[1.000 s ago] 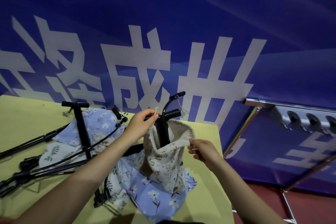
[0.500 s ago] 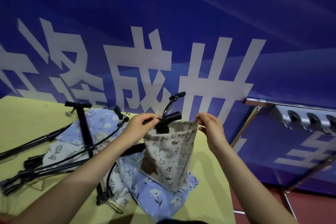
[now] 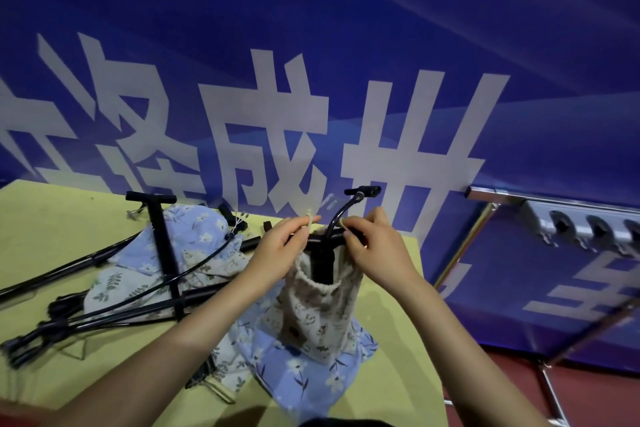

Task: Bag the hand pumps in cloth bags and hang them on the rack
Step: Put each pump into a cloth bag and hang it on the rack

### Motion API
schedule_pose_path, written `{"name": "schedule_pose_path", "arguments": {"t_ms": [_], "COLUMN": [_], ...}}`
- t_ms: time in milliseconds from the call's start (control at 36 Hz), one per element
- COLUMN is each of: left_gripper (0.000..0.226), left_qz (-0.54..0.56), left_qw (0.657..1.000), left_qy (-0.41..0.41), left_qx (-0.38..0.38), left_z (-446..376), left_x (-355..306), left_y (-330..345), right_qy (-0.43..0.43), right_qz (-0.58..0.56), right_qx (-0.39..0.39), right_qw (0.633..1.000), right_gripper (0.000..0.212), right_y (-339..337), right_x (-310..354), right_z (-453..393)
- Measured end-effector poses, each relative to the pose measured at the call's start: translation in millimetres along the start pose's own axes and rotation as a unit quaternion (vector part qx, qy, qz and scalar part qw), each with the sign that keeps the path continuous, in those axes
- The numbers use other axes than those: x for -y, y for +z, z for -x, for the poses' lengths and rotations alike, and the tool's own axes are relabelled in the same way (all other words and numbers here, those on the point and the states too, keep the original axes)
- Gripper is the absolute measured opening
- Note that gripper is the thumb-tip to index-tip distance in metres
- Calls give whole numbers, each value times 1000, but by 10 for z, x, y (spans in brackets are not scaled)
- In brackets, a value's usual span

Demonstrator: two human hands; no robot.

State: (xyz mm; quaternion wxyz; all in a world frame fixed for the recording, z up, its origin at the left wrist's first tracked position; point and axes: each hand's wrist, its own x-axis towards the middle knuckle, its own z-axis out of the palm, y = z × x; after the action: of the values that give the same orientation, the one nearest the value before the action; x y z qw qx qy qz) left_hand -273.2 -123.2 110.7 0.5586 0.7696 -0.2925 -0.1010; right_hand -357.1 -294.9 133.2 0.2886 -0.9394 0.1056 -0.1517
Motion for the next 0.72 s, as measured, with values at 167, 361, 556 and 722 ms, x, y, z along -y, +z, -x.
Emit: {"name": "schedule_pose_path", "arguments": {"t_ms": [167,361,556,722], "left_gripper": [31,33,31,29], "left_qz": [63,119,150,171], "left_qw": [997,990,985,979], "left_qy": [-30,-49,-50,-47], "left_qx": [-20,-49,-74,-101], "left_z": [118,260,364,394], "left_x": [-91,-229,-233,-237], "left_y": [95,184,166,52], "right_qy": [-66,-61,92,80], "right_qz": [76,-34,-351,-274], "right_qx": [-46,-116,-47,-124], "right_qw": [994,991,931,950], "right_gripper": [24,11,18,16], "right_y": [2,186,290,511], "right_x": [-40,75,248,299], "right_z": [37,148,203,193]}}
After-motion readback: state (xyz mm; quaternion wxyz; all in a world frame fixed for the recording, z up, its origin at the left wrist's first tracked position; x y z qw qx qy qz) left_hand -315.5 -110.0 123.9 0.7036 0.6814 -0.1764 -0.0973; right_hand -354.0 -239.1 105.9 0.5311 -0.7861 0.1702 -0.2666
